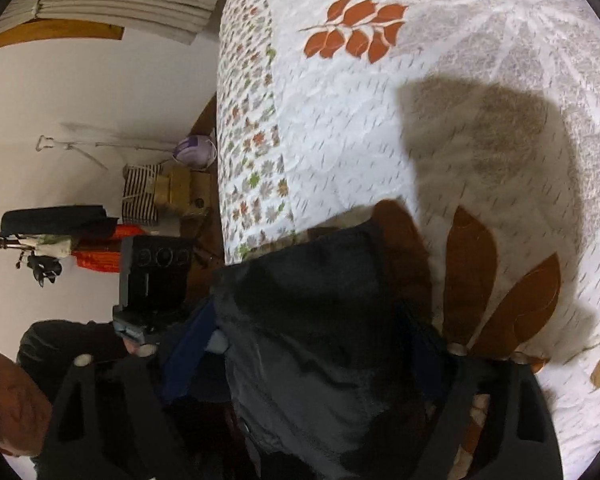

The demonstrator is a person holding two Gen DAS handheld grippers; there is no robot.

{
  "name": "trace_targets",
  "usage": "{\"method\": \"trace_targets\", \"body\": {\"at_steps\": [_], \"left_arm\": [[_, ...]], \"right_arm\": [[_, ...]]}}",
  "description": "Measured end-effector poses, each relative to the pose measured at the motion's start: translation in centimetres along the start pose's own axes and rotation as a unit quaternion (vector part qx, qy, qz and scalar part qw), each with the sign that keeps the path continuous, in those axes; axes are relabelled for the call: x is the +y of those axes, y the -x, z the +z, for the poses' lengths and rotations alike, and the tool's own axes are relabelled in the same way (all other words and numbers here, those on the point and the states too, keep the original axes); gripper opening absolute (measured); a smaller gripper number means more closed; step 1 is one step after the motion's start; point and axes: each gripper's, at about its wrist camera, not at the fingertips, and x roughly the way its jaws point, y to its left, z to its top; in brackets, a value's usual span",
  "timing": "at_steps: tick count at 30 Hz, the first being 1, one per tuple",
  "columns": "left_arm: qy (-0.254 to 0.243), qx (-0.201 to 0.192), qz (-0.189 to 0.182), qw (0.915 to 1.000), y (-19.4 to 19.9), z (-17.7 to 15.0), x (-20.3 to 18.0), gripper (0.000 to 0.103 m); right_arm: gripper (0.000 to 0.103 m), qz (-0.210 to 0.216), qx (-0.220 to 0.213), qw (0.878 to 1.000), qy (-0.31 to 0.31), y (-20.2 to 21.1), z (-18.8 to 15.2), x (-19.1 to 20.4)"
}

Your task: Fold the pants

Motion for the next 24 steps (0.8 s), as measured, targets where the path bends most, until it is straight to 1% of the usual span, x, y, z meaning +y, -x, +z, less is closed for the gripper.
{"method": "trace_targets", "body": {"at_steps": [1, 2, 3, 4, 6, 10, 18, 24], "left_arm": [[-0.006, -0.001, 0.003, 1.0000, 0.1, -0.1, -0.1, 0.036], [-0.010, -0.003, 0.003, 0.9999, 0.3, -0.1, -0.4, 0.034], [-0.016, -0.004, 0.003, 0.9999, 0.2, 0.0, -0.7, 0.032], [-0.026, -0.006, 0.005, 0.9996, 0.4, -0.2, -1.2, 0.030], [-0.045, -0.012, 0.007, 0.9989, 0.7, -0.5, -2.0, 0.028], [-0.063, -0.018, 0.004, 0.9978, 1.1, -1.2, -3.4, 0.026], [-0.117, -0.029, 0.008, 0.9926, 2.3, -3.3, -7.4, 0.026], [-0.163, -0.032, 0.000, 0.9861, 3.2, -5.8, -11.1, 0.025]], "right_arm": [[0.062, -0.002, 0.001, 1.000, -0.003, 0.1, 0.0, -0.1], [0.054, -0.009, -0.003, 1.000, -0.006, 0.4, -0.2, -0.1], [0.043, -0.011, -0.006, 1.000, -0.009, 0.6, -0.2, -0.1], [0.036, -0.013, -0.012, 1.000, -0.009, 1.1, -0.6, 0.1], [0.031, -0.017, -0.022, 1.000, -0.004, 1.6, -1.2, 0.9], [0.028, -0.043, -0.037, 0.998, 0.003, 2.8, -2.1, 2.9], [0.027, -0.096, -0.056, 0.994, 0.007, 5.5, -4.1, 7.4], [0.027, -0.122, -0.078, 0.989, 0.002, 8.9, -7.3, 10.0]]}}
